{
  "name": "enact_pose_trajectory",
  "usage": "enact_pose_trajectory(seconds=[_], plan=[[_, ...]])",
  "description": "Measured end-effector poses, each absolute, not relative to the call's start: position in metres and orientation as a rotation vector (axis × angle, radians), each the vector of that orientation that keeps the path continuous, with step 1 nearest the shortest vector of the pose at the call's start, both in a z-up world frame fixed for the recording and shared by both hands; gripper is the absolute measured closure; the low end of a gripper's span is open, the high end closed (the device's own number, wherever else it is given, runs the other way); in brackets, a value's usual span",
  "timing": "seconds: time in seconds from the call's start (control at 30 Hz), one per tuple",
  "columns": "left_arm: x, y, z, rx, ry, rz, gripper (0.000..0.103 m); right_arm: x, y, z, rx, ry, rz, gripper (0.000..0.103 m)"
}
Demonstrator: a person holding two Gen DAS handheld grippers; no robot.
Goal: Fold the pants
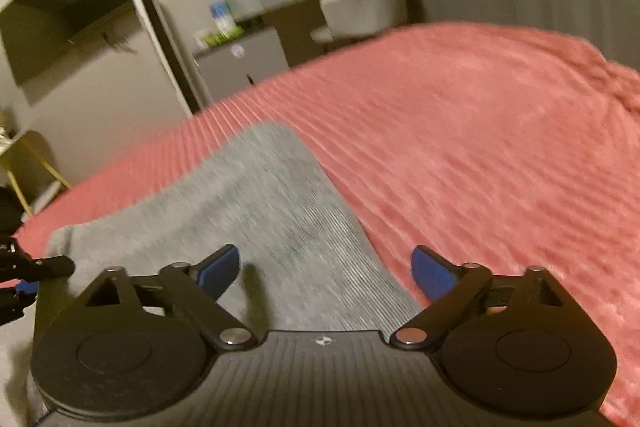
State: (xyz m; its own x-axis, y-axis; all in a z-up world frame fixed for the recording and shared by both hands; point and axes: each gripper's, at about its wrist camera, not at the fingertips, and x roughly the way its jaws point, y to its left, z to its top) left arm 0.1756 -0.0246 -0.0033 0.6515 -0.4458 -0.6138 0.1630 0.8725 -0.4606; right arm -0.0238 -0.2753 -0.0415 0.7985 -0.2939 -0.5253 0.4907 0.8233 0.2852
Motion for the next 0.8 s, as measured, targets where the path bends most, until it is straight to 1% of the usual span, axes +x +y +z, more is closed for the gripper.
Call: enact_pose_trajectory(seconds=[0.1,0.13,0.17,0.27,0.3,0.33,0.37,0.4,0.43,0.5,0.53,0.6,0.7,0.77,0.8], plan=[[0.171,-0.024,0.008,-0.317,0.766,-0.349,0.086,-0.031,-0.269,-0.033,0.4,0.416,-0.383,0.031],[0.172,-0.022,0.007,-0.313,0.776,-0.339,0.086,-0.033,-0.267,-0.03,0.396,0.404,-0.356,0.041],[0.174,-0.018,0.005,-0.321,0.791,-0.327,0.086,-0.033,-0.266,-0.031,0.396,0.399,-0.33,0.047],[0.178,-0.011,-0.005,-0.294,0.819,-0.264,0.087,-0.028,-0.258,-0.032,0.381,0.436,-0.271,0.048],[0.18,-0.011,-0.009,-0.275,0.839,-0.248,0.084,-0.024,-0.257,-0.035,0.379,0.462,-0.259,0.048],[0.182,-0.011,-0.013,-0.261,0.866,-0.225,0.079,-0.018,-0.257,-0.039,0.379,0.509,-0.253,0.048],[0.18,-0.01,-0.013,-0.255,0.873,-0.205,0.069,-0.012,-0.257,-0.044,0.364,0.559,-0.266,0.048],[0.176,-0.008,-0.01,-0.242,0.868,-0.182,0.063,-0.008,-0.255,-0.046,0.347,0.583,-0.274,0.048],[0.172,-0.008,-0.006,-0.227,0.863,-0.167,0.06,-0.006,-0.252,-0.046,0.324,0.584,-0.279,0.047],[0.162,-0.005,0.003,-0.197,0.858,-0.138,0.042,-0.005,-0.248,-0.044,0.289,0.582,-0.28,0.044],[0.155,-0.002,0.007,-0.18,0.851,-0.124,0.039,-0.006,-0.247,-0.043,0.278,0.574,-0.277,0.042],[0.142,0.006,0.011,-0.161,0.843,-0.094,0.03,-0.01,-0.243,-0.041,0.284,0.548,-0.258,0.041],[0.126,0.023,0.013,-0.142,0.852,-0.046,0.025,-0.023,-0.237,-0.033,0.329,0.512,-0.187,0.04],[0.118,0.032,0.012,-0.132,0.866,0.006,0.024,-0.025,-0.216,-0.034,0.267,0.547,-0.154,0.032],[0.114,0.039,0.009,-0.128,0.88,0.033,0.023,-0.021,-0.204,-0.038,0.213,0.6,-0.14,0.031]])
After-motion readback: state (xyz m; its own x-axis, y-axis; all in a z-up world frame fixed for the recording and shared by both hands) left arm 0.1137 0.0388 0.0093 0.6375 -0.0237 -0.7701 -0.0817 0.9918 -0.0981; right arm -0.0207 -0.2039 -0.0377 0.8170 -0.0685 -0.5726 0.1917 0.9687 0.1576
